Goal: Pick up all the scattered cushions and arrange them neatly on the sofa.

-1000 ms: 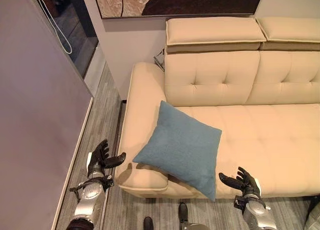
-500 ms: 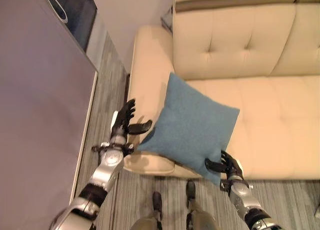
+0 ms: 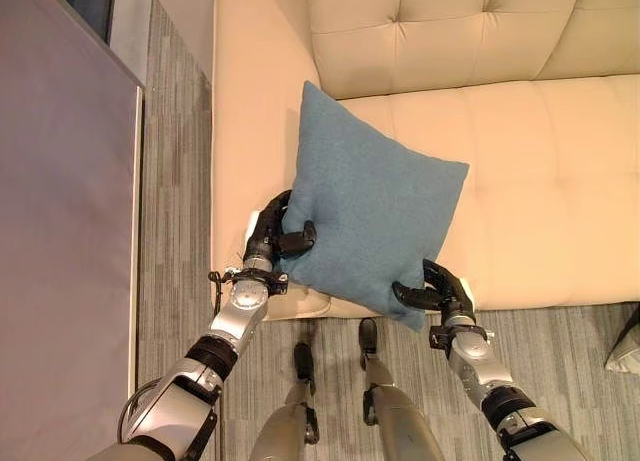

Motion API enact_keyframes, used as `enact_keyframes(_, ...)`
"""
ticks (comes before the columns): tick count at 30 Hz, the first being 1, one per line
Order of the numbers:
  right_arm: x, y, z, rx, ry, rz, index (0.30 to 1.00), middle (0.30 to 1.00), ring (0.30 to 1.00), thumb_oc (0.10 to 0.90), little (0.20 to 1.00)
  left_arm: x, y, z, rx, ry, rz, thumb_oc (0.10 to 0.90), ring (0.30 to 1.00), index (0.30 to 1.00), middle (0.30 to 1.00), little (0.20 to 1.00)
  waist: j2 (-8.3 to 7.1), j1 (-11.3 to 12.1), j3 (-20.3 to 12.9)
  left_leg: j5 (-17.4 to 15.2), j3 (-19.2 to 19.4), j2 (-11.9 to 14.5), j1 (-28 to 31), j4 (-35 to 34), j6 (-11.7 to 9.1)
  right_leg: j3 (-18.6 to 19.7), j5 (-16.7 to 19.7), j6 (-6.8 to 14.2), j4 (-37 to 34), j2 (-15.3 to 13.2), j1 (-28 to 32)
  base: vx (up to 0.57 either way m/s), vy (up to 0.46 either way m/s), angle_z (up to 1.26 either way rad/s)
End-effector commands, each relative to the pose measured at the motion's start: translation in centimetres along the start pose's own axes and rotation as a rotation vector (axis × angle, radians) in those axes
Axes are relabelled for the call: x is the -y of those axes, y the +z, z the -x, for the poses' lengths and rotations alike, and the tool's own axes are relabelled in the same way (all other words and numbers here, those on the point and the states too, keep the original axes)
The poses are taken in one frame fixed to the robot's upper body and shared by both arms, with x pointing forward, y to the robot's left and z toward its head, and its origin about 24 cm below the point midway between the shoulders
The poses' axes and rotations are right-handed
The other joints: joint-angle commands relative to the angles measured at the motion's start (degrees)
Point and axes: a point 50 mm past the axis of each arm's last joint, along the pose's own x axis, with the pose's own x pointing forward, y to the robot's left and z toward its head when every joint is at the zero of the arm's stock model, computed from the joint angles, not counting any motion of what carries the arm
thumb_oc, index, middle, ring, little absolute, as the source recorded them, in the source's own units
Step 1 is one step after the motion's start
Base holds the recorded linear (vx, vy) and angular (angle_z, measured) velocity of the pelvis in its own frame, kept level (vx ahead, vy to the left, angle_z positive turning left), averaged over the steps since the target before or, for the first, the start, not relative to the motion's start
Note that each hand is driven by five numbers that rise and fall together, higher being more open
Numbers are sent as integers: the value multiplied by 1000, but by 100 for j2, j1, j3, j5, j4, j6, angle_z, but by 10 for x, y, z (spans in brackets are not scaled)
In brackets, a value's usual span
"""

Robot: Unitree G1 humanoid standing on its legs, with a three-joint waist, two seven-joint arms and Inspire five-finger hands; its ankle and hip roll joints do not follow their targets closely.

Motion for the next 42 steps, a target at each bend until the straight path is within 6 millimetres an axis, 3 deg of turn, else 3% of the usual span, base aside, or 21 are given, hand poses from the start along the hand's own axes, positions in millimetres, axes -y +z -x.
enact_keyframes(1, -47, 31, -1, 132, 150, -86, 300, 300, 300, 400, 300, 25, -14, 7, -40, -125, -55, 400, 300, 300, 300, 300, -348, 88, -237, -438, -246, -374, -359, 553, 181, 178, -259, 399, 177, -227, 198, 32, -18, -4)
enact_keyframes(8, -37, 22, 9, 136, 150, -103, 300, 300, 300, 400, 300, 22, -25, 19, -64, -120, 3, 400, 300, 300, 300, 300, -319, 104, -353, -532, -220, -378, 87, 452, 195, 194, -378, 368, 100, -167, 619, 55, -22, -11)
enact_keyframes(15, -23, 7, 31, 151, 147, -135, 300, 300, 300, 400, 300, 14, -33, 42, -50, -88, 124, 400, 300, 300, 300, 300, -247, 104, -637, -666, -221, -287, 1044, 224, 164, 148, -714, 318, 28, -54, 1473, 112, -44, 5)
enact_keyframes(20, -15, 9, 43, 197, 147, -157, 300, 300, 300, 400, 300, 13, -36, 55, -41, -91, 170, 400, 300, 300, 300, 300, -244, 19, -679, -765, -249, -210, 1438, 273, 110, 137, -919, 256, 70, 14, 1865, 62, -59, 11)
enact_keyframes(25, -6, 17, 60, 270, 159, -165, 300, 300, 300, 400, 300, 11, -44, 75, -59, -107, 222, 400, 300, 300, 300, 300, -405, -8, -730, -940, -244, -171, 1673, 778, 64, 140, -1090, 171, 228, 27, 2322, 60, -57, 15)
enact_keyframes(28, -4, 22, 64, 296, 161, -168, 300, 300, 300, 400, 300, 13, -43, 80, -52, -120, 240, 400, 300, 300, 300, 300, -456, 41, -694, -938, -465, -302, 1599, 1008, 76, 163, -1102, 163, 296, 2, 2355, 15, 7, 0)
enact_keyframes(29, -2, 27, 67, 327, 162, -170, 300, 300, 300, 400, 300, 14, -43, 84, -45, -133, 248, 400, 300, 300, 300, 300, -481, 75, -733, -943, -760, -532, 1485, 918, 120, 195, -1099, 165, 318, 18, 2350, 0, 0, 0)
enact_keyframes(34, -2, 33, 73, 361, 164, -174, 300, 300, 300, 400, 300, 14, -47, 96, -64, -136, 277, 400, 300, 300, 300, 300, -433, 158, -865, -811, -951, -724, 1481, 658, 281, 336, -1177, 251, 587, 145, 2321, 77, 75, -26)
enact_keyframes(40, -17, 40, 74, 385, 218, -198, 300, 300, 300, 400, 300, -1, -54, 105, -86, -99, 260, 400, 300, 300, 300, 300, -369, 320, -749, -716, -703, -517, 1714, 404, 425, 338, -1340, 479, 1654, 215, 1884, 14, 50, -65)
enact_keyframes(42, -21, 40, 75, 384, 239, -181, 300, 300, 300, 400, 300, -8, -58, 108, -99, -80, 253, 400, 300, 300, 300, 300, -321, 406, -760, -774, -590, -384, 1797, 342, 430, 136, -1277, 525, 1492, -145, 1808, 44, -133, -65)
